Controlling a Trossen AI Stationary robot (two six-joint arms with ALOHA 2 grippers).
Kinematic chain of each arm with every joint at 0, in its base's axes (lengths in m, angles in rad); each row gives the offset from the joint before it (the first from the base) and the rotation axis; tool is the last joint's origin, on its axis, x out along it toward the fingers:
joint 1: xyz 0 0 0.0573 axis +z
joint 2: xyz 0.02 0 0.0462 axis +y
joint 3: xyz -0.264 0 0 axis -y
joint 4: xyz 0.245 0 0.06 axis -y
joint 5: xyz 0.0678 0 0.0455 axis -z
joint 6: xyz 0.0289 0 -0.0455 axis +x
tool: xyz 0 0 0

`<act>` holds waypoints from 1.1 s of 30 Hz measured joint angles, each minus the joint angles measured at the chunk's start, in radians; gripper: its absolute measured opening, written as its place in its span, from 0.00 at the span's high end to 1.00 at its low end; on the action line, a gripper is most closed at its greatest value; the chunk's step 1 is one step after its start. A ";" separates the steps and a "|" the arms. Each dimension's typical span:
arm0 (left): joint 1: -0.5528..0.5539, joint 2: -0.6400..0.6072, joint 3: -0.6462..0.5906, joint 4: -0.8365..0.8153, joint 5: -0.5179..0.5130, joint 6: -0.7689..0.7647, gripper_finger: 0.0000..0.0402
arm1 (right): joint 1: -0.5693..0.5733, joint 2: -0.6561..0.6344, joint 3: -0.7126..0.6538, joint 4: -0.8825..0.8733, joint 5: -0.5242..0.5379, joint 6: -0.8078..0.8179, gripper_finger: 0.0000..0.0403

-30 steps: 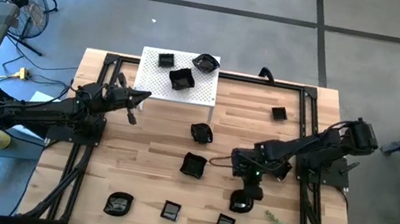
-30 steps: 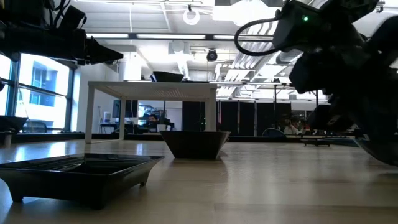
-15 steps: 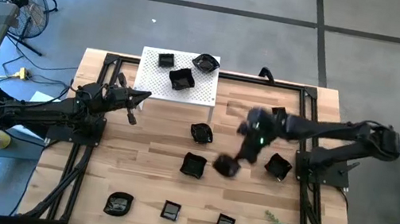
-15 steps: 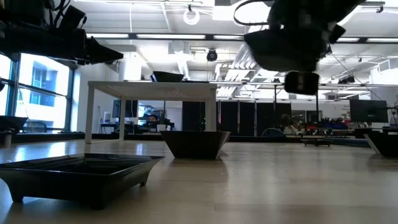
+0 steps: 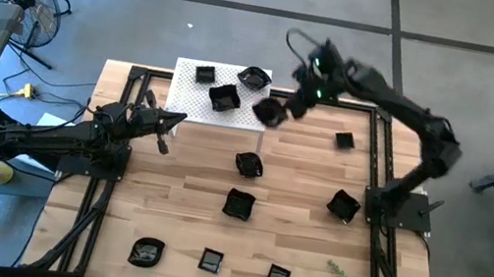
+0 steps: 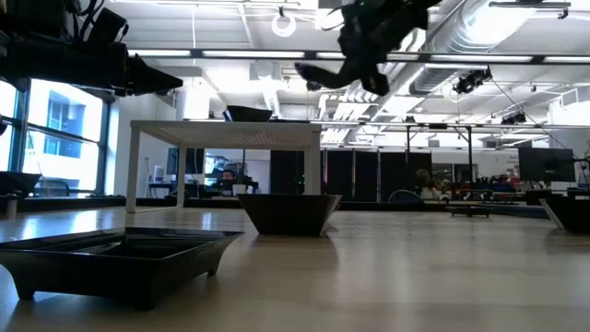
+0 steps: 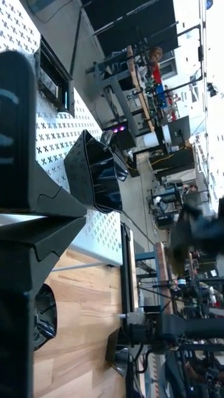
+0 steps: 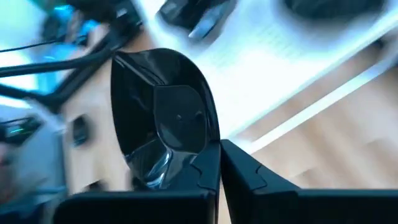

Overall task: Pick & Place Mini shaped plates
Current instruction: Stack the black leaf-shaped plate on top of the black leaf-shaped plate on the shelf

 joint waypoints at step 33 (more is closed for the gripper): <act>0.000 0.000 0.000 0.008 0.034 -0.018 0.99 | -0.117 0.513 0.632 -0.128 0.115 -0.365 0.91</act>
